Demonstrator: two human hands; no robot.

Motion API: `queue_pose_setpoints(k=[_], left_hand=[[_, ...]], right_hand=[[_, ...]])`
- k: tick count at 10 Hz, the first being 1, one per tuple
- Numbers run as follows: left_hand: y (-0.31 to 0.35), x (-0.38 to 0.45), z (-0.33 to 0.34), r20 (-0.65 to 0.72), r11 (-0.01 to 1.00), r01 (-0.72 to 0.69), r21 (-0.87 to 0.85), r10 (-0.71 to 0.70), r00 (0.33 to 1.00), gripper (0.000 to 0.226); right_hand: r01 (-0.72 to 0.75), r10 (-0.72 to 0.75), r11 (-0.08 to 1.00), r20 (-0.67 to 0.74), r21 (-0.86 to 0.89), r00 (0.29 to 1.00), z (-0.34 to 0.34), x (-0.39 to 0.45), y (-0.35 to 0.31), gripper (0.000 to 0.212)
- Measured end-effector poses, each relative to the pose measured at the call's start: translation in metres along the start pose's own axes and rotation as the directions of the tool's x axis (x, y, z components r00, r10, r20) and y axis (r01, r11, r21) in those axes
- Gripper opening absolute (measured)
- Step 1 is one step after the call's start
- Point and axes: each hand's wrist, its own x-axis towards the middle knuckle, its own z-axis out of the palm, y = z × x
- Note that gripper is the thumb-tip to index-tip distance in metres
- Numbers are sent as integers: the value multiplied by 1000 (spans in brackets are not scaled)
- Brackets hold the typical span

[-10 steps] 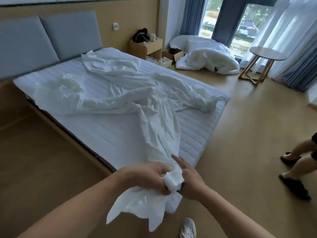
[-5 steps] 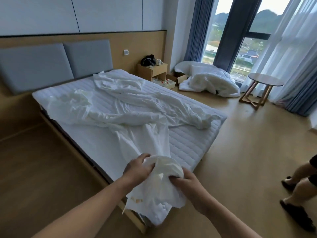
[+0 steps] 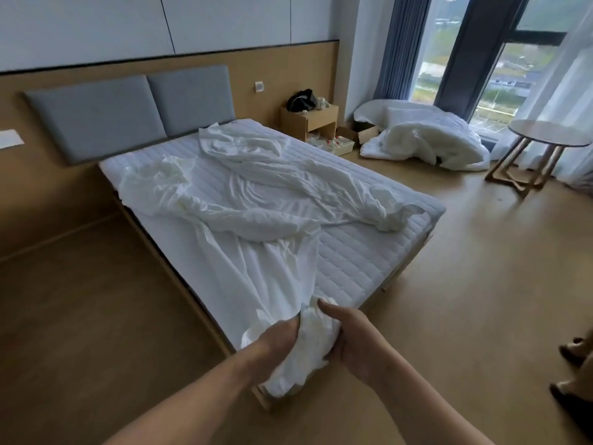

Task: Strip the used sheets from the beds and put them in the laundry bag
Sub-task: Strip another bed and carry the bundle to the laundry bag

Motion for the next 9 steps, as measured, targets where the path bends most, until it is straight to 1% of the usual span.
queue_pose_setpoints(k=[1,2,3,4,5,6,7,8,9], left_hand=[[5,7,-9,-47,997,57,-56,-60,997,52],[27,4,-25,15,920,173,-352,-180,984,46],[49,14,-38,2,888,238,-394,-258,966,31],[63,37,-49,11,900,285,-329,-298,954,35],[80,62,-62,30,916,281,-285,-284,958,35],[96,86,-75,82,912,246,-329,-231,969,37],[105,116,-91,115,889,218,-402,-187,976,49],[108,135,-113,23,918,163,-363,-166,986,46],[91,160,-139,-262,999,43,-32,-49,964,40]], right_hand=[[130,-136,974,-18,-187,991,-8,7,-3,40],[354,-455,736,-34,-577,890,-21,17,0,64],[526,-432,435,344,-731,834,-20,34,-1,118],[613,-344,219,528,-759,777,-4,66,-2,130],[560,-407,303,426,-771,808,4,98,-7,118],[461,-393,463,291,-757,872,10,131,-13,112],[405,-381,464,235,-788,894,17,168,-28,89],[301,-352,675,64,-673,934,23,205,-47,29],[48,-30,782,39,-621,999,29,233,-71,16]])
